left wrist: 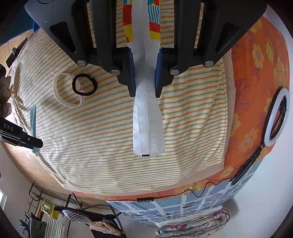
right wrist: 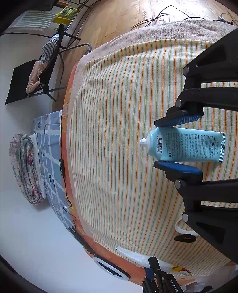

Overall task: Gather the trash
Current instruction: 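Grasp the white plastic strip with the left tool while the right tool grasps the blue tube, then carry strip and tube over the blue basket and open both tools, then move both tools back over the bed toward the wristband and black ring, then grasp the black ring with the left tool while the right tool grasps the white wristband, then carry ring and wristband over the blue basket and open both tools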

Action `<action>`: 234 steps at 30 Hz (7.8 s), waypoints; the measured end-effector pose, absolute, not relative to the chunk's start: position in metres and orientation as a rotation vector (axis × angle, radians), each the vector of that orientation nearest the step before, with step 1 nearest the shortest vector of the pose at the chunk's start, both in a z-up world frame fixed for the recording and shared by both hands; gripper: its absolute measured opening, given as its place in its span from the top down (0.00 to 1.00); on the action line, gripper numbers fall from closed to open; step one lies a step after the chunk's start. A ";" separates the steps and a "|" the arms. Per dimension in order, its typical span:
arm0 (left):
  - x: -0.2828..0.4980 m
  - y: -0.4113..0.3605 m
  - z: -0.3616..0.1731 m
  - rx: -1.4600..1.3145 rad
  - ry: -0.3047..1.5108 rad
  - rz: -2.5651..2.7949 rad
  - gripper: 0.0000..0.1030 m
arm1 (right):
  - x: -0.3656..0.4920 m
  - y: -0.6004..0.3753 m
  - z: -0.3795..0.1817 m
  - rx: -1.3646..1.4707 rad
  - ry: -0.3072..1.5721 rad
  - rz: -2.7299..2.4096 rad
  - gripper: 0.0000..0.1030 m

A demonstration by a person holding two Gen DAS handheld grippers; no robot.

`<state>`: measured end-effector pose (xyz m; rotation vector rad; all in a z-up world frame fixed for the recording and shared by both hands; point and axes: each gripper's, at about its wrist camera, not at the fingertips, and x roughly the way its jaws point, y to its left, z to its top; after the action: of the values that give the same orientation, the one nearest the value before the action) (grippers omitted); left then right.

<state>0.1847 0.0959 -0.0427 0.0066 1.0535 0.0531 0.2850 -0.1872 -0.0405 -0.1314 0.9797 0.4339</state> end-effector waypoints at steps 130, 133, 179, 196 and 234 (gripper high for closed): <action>0.016 -0.025 -0.036 0.030 1.006 -0.052 0.29 | 0.061 -0.246 -0.038 -0.100 1.037 0.583 0.06; 0.036 -0.011 -0.030 0.009 1.022 -0.065 0.29 | 0.068 -0.243 -0.027 -0.085 0.988 0.587 0.06; 0.202 0.046 -0.088 -0.117 1.106 0.004 0.96 | 0.177 -0.121 -0.079 -0.330 1.038 0.739 0.29; 0.187 0.053 -0.074 -0.121 1.074 0.018 0.96 | 0.182 -0.119 -0.076 -0.299 1.018 0.750 0.85; 0.018 -0.027 -0.023 -0.013 0.951 -0.088 0.96 | 0.036 -0.208 -0.007 -0.299 0.912 0.751 0.88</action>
<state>0.0185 -0.0267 -0.0230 -0.0126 0.9511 -0.0885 0.0360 -0.2079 -0.0068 -0.2987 0.9117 0.7511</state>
